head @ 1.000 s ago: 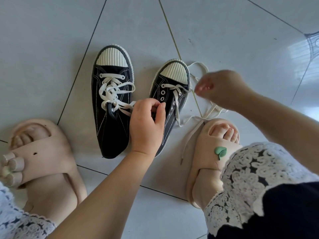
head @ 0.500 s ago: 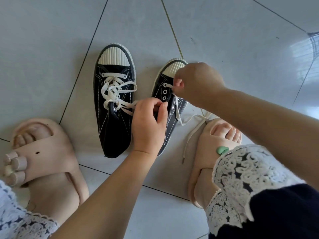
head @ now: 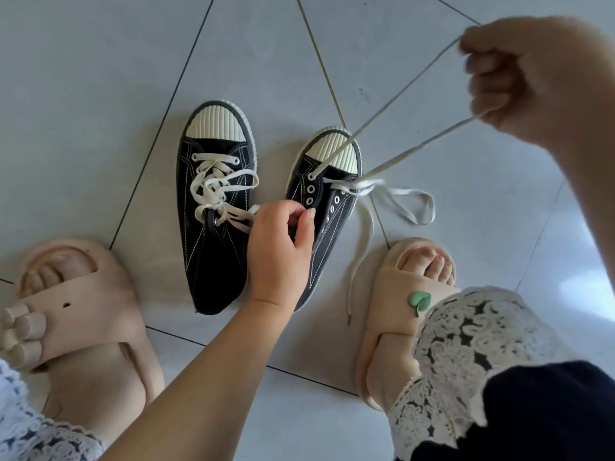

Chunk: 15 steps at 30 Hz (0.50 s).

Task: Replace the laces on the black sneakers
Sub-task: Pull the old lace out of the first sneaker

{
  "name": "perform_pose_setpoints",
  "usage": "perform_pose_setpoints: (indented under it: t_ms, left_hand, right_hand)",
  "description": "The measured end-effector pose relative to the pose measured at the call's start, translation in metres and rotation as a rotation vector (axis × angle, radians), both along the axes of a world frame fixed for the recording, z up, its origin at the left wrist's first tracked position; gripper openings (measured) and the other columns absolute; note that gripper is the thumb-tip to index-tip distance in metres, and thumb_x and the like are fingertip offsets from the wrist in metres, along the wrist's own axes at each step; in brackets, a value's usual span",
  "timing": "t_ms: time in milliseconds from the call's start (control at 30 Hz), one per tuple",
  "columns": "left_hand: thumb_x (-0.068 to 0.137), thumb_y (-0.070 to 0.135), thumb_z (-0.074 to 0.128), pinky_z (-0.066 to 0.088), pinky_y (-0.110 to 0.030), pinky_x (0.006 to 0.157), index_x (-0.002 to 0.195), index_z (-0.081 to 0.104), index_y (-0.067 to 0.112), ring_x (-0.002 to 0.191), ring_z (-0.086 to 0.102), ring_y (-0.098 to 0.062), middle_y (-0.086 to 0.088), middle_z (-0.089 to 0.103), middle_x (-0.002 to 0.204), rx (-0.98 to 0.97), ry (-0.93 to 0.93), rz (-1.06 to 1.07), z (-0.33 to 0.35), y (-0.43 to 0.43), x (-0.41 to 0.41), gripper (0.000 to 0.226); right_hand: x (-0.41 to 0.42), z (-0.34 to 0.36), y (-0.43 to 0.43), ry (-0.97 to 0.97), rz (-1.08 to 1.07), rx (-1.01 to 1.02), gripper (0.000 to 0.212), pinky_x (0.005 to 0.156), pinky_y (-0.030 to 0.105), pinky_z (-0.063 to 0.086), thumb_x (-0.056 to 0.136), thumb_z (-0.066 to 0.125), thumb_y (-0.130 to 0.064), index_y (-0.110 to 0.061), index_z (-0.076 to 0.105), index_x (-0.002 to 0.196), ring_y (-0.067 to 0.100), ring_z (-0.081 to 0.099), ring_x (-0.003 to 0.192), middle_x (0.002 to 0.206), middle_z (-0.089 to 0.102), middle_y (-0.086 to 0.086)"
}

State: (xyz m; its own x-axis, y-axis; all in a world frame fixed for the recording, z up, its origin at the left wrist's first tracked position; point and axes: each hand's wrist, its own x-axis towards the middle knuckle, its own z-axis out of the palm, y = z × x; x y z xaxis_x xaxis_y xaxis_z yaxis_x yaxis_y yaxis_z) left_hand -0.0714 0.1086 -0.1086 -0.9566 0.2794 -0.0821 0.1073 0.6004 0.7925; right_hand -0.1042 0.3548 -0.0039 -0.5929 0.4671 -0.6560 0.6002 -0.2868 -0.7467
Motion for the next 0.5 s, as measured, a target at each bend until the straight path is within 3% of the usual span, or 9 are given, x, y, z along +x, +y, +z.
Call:
perform_pose_setpoints:
  t_ms: [100, 167, 233, 300, 400, 500]
  left_hand:
    - [0.084, 0.012, 0.060, 0.029, -0.012, 0.069, 0.079, 0.059, 0.002, 0.072, 0.040, -0.008, 0.006, 0.047, 0.075, -0.007, 0.015, -0.009, 0.000, 0.000, 0.001, 0.011]
    - [0.084, 0.012, 0.060, 0.029, -0.012, 0.069, 0.079, 0.059, 0.001, 0.072, 0.041, -0.009, 0.005, 0.048, 0.074, -0.010, 0.014, -0.011, 0.000, 0.000, 0.001, 0.012]
    - [0.084, 0.013, 0.060, 0.029, -0.012, 0.069, 0.078, 0.059, 0.002, 0.071, 0.040, -0.008, 0.003, 0.049, 0.073, -0.014, 0.009, 0.000, -0.001, 0.000, 0.001, 0.013]
    - [0.084, 0.013, 0.060, 0.028, -0.012, 0.069, 0.077, 0.059, 0.002, 0.072, 0.036, -0.004, 0.002, 0.049, 0.072, -0.013, 0.008, 0.006, -0.001, 0.000, 0.000, 0.013]
    - [0.083, 0.012, 0.061, 0.028, -0.012, 0.071, 0.076, 0.059, 0.001, 0.072, 0.033, 0.001, 0.003, 0.048, 0.072, -0.012, 0.005, 0.011, -0.001, 0.000, 0.000, 0.013]
    - [0.083, 0.011, 0.062, 0.028, -0.013, 0.070, 0.077, 0.059, 0.001, 0.073, 0.039, -0.008, 0.000, 0.051, 0.072, -0.022, 0.002, 0.004, 0.000, 0.000, 0.000, 0.013]
  right_hand:
    - [0.015, 0.004, 0.027, -0.005, -0.146, 0.037, 0.024, 0.036, 0.015, 0.018, 0.087, 0.049, -0.019, -0.021, 0.047, 0.063, 0.006, 0.022, 0.037, 0.041, 0.033, -0.011]
    - [0.028, -0.004, 0.032, -0.075, -0.170, 0.209, 0.024, 0.033, 0.015, 0.020, 0.084, 0.052, -0.017, -0.020, 0.049, 0.061, 0.006, 0.026, 0.033, 0.038, 0.037, -0.011]
    - [0.042, -0.019, 0.023, -0.240, 0.114, 0.591, 0.017, 0.035, 0.016, 0.027, 0.081, 0.058, -0.014, -0.018, 0.057, 0.065, 0.004, 0.039, 0.037, 0.046, 0.049, -0.009]
    - [0.051, -0.038, 0.005, -0.395, 0.551, 0.820, 0.005, 0.050, 0.018, 0.032, 0.080, 0.062, -0.017, -0.022, 0.063, 0.079, 0.005, 0.049, 0.057, 0.067, 0.059, -0.003]
    - [0.052, -0.058, -0.023, -0.438, 0.779, 0.707, 0.004, 0.065, 0.024, 0.038, 0.080, 0.063, -0.029, -0.032, 0.061, 0.080, 0.012, 0.055, 0.077, 0.077, 0.061, -0.009]
    - [0.046, -0.068, -0.042, -0.364, 0.895, 0.726, 0.011, 0.077, 0.029, 0.048, 0.080, 0.060, -0.045, -0.035, 0.060, 0.084, 0.014, 0.059, 0.086, 0.077, 0.059, -0.015]
